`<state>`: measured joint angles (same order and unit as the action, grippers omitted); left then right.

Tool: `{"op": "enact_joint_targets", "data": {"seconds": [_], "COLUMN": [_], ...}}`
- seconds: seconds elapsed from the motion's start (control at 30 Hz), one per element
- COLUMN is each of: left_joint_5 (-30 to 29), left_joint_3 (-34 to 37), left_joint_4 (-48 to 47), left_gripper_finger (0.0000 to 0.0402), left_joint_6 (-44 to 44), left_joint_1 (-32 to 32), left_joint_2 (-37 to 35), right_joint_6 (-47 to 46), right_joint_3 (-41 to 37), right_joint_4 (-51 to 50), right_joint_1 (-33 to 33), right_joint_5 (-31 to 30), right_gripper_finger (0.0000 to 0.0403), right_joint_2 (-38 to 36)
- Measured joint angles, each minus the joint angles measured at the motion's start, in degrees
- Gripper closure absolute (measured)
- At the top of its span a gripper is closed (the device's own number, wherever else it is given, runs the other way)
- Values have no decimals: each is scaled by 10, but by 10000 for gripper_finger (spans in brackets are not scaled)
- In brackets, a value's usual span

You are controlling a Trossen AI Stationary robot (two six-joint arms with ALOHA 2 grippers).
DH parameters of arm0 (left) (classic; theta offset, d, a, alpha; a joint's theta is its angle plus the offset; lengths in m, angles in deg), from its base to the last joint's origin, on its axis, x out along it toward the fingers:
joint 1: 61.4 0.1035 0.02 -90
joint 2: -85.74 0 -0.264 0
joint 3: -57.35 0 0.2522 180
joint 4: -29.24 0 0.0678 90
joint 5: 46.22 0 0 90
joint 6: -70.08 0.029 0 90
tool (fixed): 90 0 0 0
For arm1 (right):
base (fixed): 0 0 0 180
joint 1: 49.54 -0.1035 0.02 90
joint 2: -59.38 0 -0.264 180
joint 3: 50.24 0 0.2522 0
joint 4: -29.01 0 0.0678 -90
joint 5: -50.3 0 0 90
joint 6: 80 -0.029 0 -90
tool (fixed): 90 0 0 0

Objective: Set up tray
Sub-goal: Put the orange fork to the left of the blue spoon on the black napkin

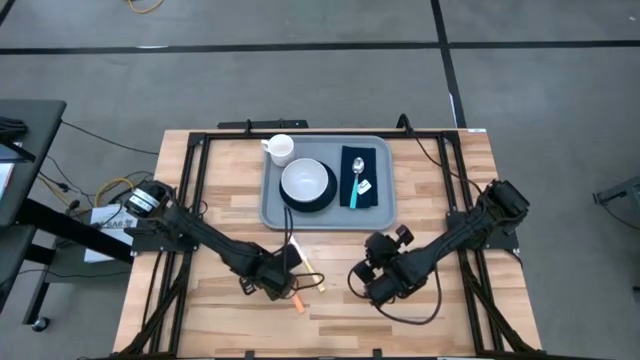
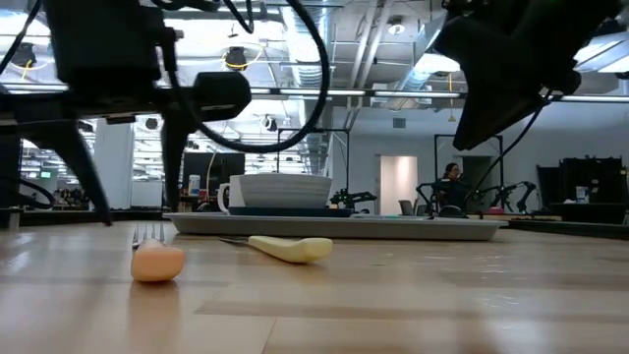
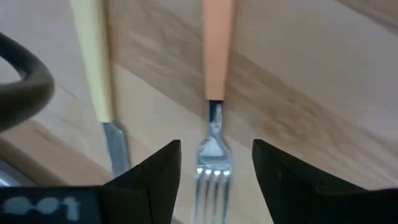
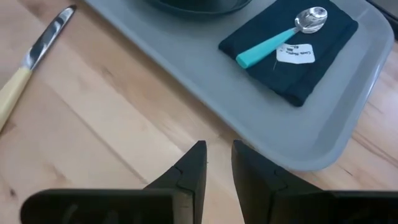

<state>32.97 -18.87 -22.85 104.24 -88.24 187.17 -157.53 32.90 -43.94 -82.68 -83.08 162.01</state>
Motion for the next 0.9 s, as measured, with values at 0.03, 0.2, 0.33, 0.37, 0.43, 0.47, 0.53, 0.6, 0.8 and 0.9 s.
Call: {"op": "enact_joint_targets", "data": {"seconds": [0.03,0.2,0.33,0.37,0.43,0.47,0.53,0.6,0.8,0.9], "left_joint_5": [0,21,41,42,42,43,45,45,45,56], "left_joint_3": [0,0,0,0,4,5,6,6,4,0], "left_joint_4": [3,6,7,7,13,16,18,21,32,32], "left_gripper_finger": [214,214,214,214,214,214,214,214,214,215], "left_joint_6": [5,23,22,22,24,26,26,27,30,31], "left_joint_1": [4,23,29,29,29,29,29,29,29,30], "left_joint_2": [0,0,0,0,0,0,0,2,32,49], "right_joint_6": [0,0,0,0,0,0,0,0,0,1], "right_joint_3": [0,0,0,0,0,0,0,0,1,1], "right_joint_4": [-1,-1,-1,-1,-1,-1,-1,-1,2,4], "right_joint_1": [-3,-10,-10,-10,-10,-10,-10,-10,-10,-10], "right_joint_5": [0,1,1,1,1,1,1,1,1,1], "right_gripper_finger": [335,335,335,335,335,335,335,335,335,335], "right_joint_2": [0,0,0,0,0,0,0,0,0,0]}}
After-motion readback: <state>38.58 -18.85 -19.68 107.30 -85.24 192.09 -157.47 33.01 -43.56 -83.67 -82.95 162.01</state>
